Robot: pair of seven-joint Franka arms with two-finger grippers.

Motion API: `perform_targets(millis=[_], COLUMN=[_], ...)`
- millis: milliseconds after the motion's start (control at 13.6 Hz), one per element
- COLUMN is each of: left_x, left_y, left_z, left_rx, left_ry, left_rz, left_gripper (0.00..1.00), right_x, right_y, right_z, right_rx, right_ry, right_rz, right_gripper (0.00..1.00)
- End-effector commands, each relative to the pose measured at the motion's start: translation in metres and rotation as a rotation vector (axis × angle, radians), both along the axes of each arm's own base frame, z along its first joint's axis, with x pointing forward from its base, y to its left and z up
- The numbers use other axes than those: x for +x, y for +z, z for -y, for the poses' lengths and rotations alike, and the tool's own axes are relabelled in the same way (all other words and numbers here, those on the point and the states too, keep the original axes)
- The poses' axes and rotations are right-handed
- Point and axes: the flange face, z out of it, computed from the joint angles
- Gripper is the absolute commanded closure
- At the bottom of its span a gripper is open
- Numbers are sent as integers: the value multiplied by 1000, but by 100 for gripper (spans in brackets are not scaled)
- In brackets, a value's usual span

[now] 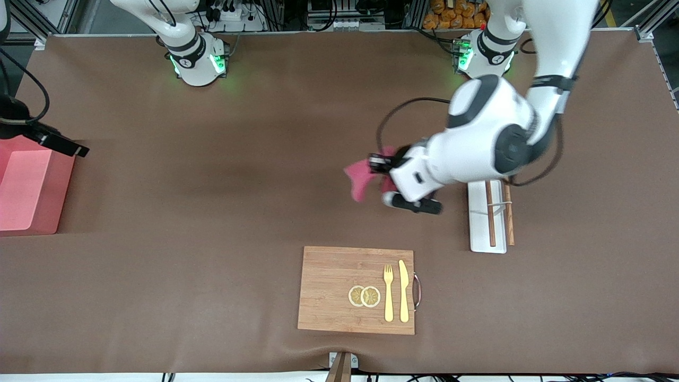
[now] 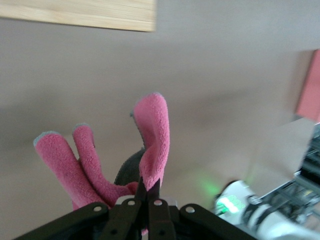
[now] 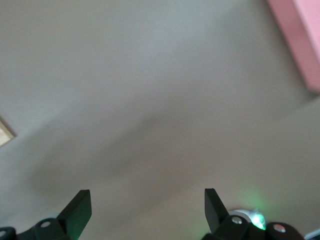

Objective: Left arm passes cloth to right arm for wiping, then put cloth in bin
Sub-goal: 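Lift the pink cloth and carry it toward the table's middle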

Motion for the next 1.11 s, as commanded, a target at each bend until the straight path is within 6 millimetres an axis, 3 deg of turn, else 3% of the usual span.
perform_targets(millis=[0, 147, 442, 811, 885, 1032], left_x=[-23, -40, -54, -66, -68, -68], left_y=[3, 8, 19, 30, 31, 31], left_z=[67, 101, 133, 146, 148, 148], left_rx=[-87, -157, -296, -348, -351, -353], left_ry=[111, 186, 307, 352, 353, 357], left_rz=[-14, -13, 14, 3, 7, 10], left_gripper=[100, 100, 100, 100, 100, 100], right_x=[4, 7, 22, 40, 43, 43], right_y=[-7, -20, -64, -111, -118, -124], right_z=[-24, -52, -101, -139, -155, -204], right_rx=[46, 52, 115, 281, 278, 240], right_ry=[-202, -310, -532, -591, -615, -673], right_rz=[-91, -170, -380, -546, -561, -541], right_gripper=[0, 0, 0, 0, 0, 0])
